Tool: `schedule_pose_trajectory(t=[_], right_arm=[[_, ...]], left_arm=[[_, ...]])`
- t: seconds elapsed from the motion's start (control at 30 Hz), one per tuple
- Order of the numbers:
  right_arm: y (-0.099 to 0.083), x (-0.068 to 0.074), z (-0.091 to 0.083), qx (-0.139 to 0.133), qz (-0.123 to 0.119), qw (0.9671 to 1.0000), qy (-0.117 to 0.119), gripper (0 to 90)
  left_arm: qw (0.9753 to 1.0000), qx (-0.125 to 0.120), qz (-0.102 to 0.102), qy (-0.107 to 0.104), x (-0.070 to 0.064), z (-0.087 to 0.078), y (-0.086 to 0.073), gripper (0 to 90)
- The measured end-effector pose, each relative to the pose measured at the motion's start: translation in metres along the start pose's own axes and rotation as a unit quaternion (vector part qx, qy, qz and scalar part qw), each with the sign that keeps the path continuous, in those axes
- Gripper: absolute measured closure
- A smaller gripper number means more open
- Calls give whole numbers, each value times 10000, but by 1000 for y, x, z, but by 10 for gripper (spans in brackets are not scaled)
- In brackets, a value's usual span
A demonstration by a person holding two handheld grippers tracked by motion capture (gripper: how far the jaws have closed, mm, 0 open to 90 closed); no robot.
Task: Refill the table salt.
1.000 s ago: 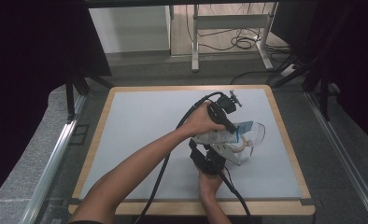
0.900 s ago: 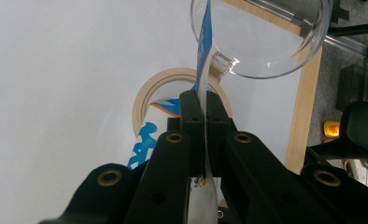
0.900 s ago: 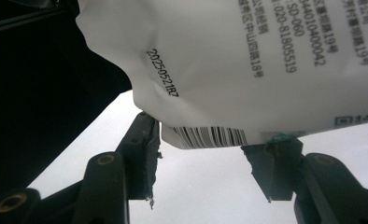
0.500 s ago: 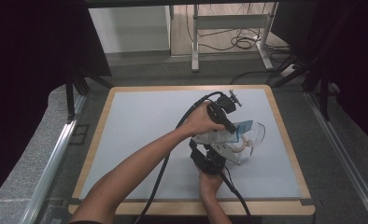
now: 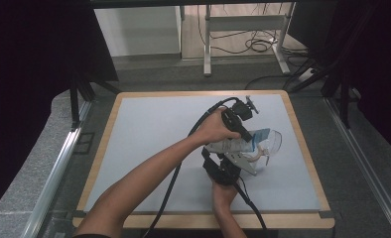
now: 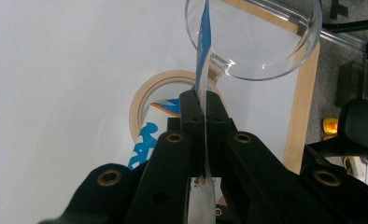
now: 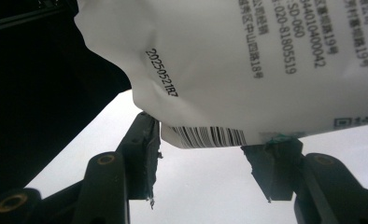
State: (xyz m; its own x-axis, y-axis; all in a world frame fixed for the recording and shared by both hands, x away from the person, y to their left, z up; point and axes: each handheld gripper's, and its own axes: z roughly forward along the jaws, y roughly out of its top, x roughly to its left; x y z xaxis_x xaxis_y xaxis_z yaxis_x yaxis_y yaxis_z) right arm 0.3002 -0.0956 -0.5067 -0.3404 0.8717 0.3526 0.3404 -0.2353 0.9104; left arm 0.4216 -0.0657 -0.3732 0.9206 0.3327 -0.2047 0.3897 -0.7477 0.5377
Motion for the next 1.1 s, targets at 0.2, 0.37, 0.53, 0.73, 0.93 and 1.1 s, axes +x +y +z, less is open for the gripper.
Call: schedule_pose_trajectory(t=[0.2, 0.37, 0.53, 0.73, 0.93, 1.1], right_arm=[[0, -1, 0, -10, -50, 10000, 1, 480], [0, 0, 0, -1, -57, 10000, 2, 483], [0, 0, 0, -4, -74, 10000, 11, 485], [0, 2, 0, -88, -186, 9998, -35, 489], [2, 5, 1, -100, -176, 9998, -64, 491], [5, 5, 2, -109, -108, 9999, -47, 493]], left_arm=[[10000, -7, 4, -11, 0, 0, 0, 900], [10000, 1, 13, -2, 0, -1, 0, 900], [10000, 8, 18, -14, 0, -1, 0, 900], [10000, 58, 56, -49, 0, -3, 1, 900], [9999, 119, 24, -61, 2, -1, 3, 900], [9998, 173, 66, -56, 3, -2, 6, 900]])
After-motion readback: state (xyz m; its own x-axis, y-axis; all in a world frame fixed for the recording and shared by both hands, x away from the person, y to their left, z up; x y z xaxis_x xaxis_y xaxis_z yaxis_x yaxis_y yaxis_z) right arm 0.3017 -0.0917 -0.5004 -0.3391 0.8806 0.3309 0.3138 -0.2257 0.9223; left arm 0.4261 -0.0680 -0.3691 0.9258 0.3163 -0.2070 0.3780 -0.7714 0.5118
